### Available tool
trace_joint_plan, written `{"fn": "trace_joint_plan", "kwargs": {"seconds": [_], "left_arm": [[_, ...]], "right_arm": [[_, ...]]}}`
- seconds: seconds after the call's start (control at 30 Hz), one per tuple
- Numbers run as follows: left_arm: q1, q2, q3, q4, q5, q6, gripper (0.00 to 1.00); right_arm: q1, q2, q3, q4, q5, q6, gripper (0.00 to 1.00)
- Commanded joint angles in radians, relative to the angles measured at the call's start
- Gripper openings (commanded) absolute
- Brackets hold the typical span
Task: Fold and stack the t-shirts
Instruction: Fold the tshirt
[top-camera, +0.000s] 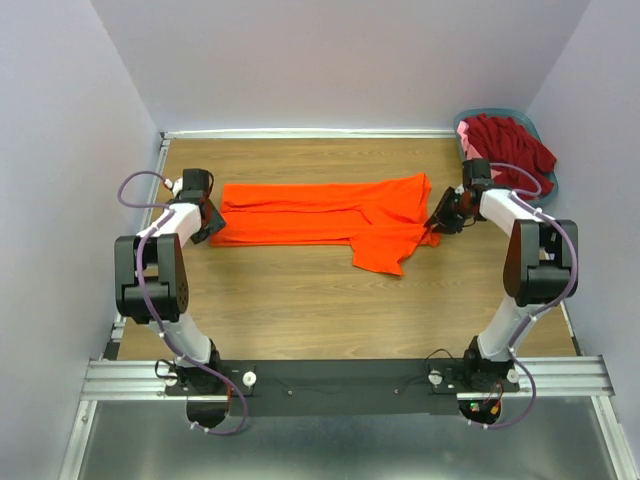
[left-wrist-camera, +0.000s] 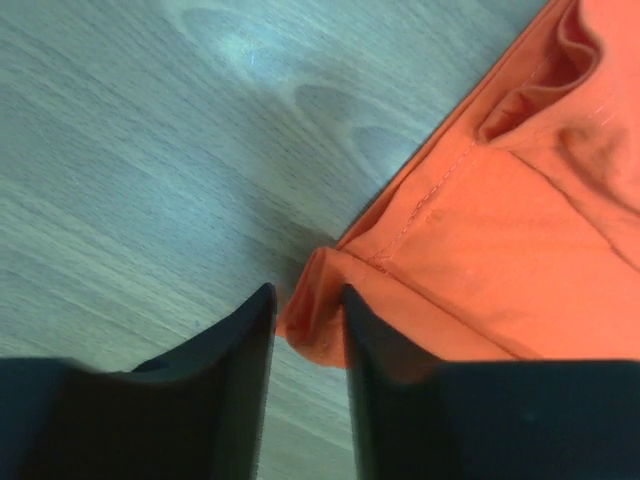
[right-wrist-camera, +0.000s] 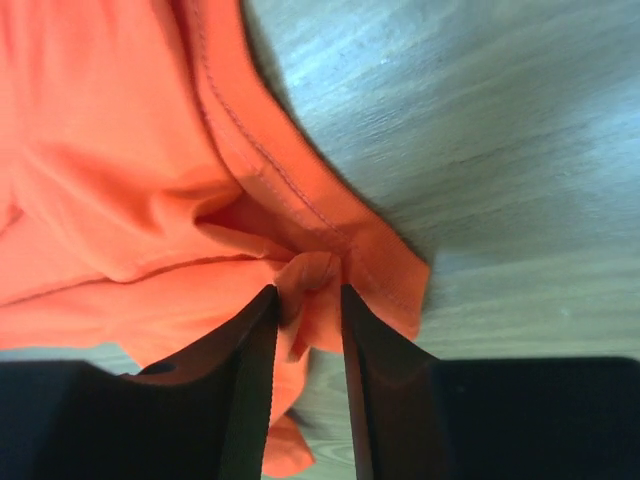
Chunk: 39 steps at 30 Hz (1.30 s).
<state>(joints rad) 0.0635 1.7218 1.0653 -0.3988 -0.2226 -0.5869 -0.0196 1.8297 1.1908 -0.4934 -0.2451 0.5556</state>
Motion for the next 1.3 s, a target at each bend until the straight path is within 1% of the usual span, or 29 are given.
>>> {"fn": "trace_joint_plan", "kwargs": {"seconds": [0.0, 0.03, 0.07, 0.13, 0.2, 0.23, 0.27, 0.3, 0.33, 0.4, 0.47, 0.5, 0.57, 0.6, 0.67, 0.77, 0.93, 1.03, 1.17, 1.2, 1.27], "left_arm": [[0.002, -0.093, 0.010, 0.015, -0.011, 0.007, 0.64], [-0.002, -0.129, 0.007, 0.014, -0.015, 0.013, 0.67], [-0.005, -0.146, -0.002, 0.009, -0.017, 0.016, 0.76], [-0.013, -0.209, -0.010, 0.000, -0.017, 0.028, 0.81], [-0.028, -0.258, -0.030, -0.014, -0.033, 0.035, 0.83], [-0.046, -0.312, -0.047, -0.021, -0.053, 0.041, 0.86], [-0.057, -0.338, -0.057, -0.025, -0.063, 0.042, 0.86], [-0.062, -0.367, -0.070, -0.028, -0.069, 0.042, 0.87], [-0.092, -0.395, -0.082, -0.032, -0.075, 0.042, 0.87], [-0.157, -0.499, -0.128, -0.034, -0.084, 0.033, 0.88], [-0.213, -0.540, -0.180, -0.043, -0.083, 0.010, 0.88], [-0.224, -0.560, -0.197, -0.043, -0.077, 0.010, 0.88], [-0.243, -0.620, -0.237, -0.011, -0.032, 0.001, 0.88], [-0.252, -0.637, -0.289, 0.014, -0.008, 0.010, 0.88], [-0.263, -0.674, -0.342, 0.057, 0.058, 0.016, 0.88], [-0.304, -0.702, -0.378, 0.096, 0.107, 0.016, 0.88], [-0.341, -0.711, -0.372, 0.113, 0.115, 0.012, 0.88], [-0.389, -0.716, -0.380, 0.150, 0.149, -0.010, 0.87], [-0.438, -0.674, -0.390, 0.204, 0.192, -0.047, 0.85], [-0.474, -0.662, -0.392, 0.216, 0.198, -0.056, 0.85], [-0.513, -0.614, -0.386, 0.250, 0.207, -0.089, 0.84]], "right_arm": [[0.018, -0.092, 0.029, -0.019, 0.072, -0.043, 0.46], [0.048, -0.134, 0.017, -0.022, 0.093, -0.049, 0.53], [0.058, -0.150, 0.009, -0.028, 0.102, -0.051, 0.55], [0.082, -0.190, -0.031, -0.037, 0.110, -0.048, 0.60], [0.112, -0.248, -0.068, -0.048, 0.119, -0.042, 0.60], [0.139, -0.291, -0.104, -0.051, 0.122, -0.030, 0.61], [0.150, -0.291, -0.129, -0.053, 0.121, -0.023, 0.61], [0.162, -0.332, -0.154, -0.051, 0.115, -0.011, 0.61], [0.173, -0.355, -0.177, -0.051, 0.109, 0.001, 0.61], [0.202, -0.409, -0.245, -0.050, 0.090, 0.044, 0.61], [0.233, -0.435, -0.314, -0.040, 0.066, 0.067, 0.61], [0.239, -0.448, -0.341, -0.028, 0.044, 0.079, 0.61], [0.248, -0.468, -0.382, 0.013, -0.011, 0.115, 0.61], [0.253, -0.474, -0.404, 0.027, -0.019, 0.125, 0.61], [0.260, -0.480, -0.445, 0.062, -0.019, 0.150, 0.61], [0.265, -0.455, -0.497, 0.120, -0.022, 0.165, 0.61], [0.271, -0.417, -0.542, 0.217, -0.072, 0.184, 0.61], [0.279, -0.396, -0.553, 0.249, -0.069, 0.188, 0.61], [0.279, -0.388, -0.557, 0.277, -0.054, 0.184, 0.55], [0.279, -0.382, -0.556, 0.282, -0.059, 0.182, 0.54], [0.279, -0.368, -0.547, 0.294, -0.066, 0.179, 0.49]]}}
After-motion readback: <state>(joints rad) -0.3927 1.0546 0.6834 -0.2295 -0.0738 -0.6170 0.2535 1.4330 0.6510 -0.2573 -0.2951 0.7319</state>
